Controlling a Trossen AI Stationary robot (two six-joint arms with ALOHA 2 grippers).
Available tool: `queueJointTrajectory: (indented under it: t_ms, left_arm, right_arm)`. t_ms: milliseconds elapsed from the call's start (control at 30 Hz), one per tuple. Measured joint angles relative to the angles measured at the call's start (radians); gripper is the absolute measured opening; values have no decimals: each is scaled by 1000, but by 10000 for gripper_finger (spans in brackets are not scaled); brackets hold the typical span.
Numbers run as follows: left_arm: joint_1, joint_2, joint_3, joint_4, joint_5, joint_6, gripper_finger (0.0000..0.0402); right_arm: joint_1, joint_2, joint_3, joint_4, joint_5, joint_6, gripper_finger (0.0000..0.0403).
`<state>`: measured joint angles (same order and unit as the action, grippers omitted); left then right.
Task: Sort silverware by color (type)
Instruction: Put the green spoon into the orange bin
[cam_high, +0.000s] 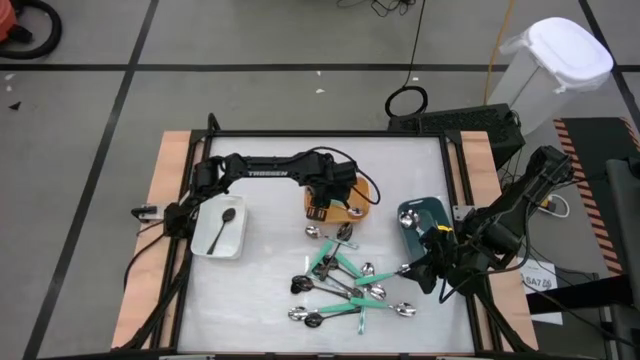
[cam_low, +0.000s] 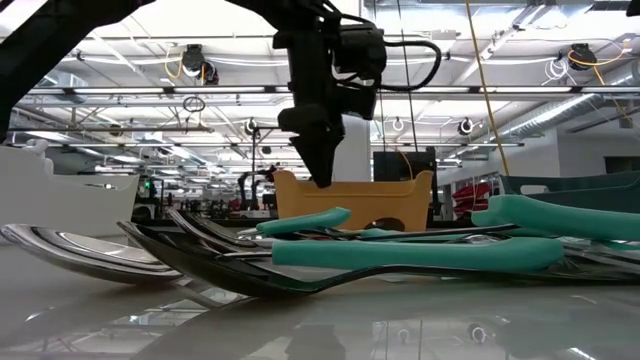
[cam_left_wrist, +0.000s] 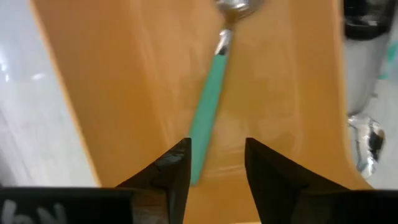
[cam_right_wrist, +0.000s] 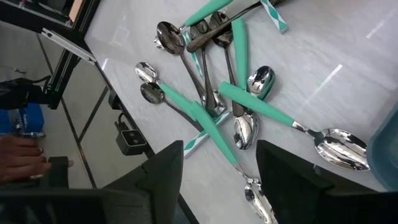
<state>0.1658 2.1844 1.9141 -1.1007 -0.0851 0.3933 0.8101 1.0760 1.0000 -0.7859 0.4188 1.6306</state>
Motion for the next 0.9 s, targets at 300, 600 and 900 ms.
queueJointTrajectory:
  t_ms: [300,600,900]
  left_arm:
    - [-17,-9,122,-113,82,-219,163]
    - [-138,-10,342,-150,85,-519,163]
    - [-324,1,351,-119,-19,-829,163]
  right_arm:
    - [0,0,0,-1,-1,-19,196]
    - [0,0,0,-4,-39,-107,196]
    - [29,0,0,-4,-107,-175,196]
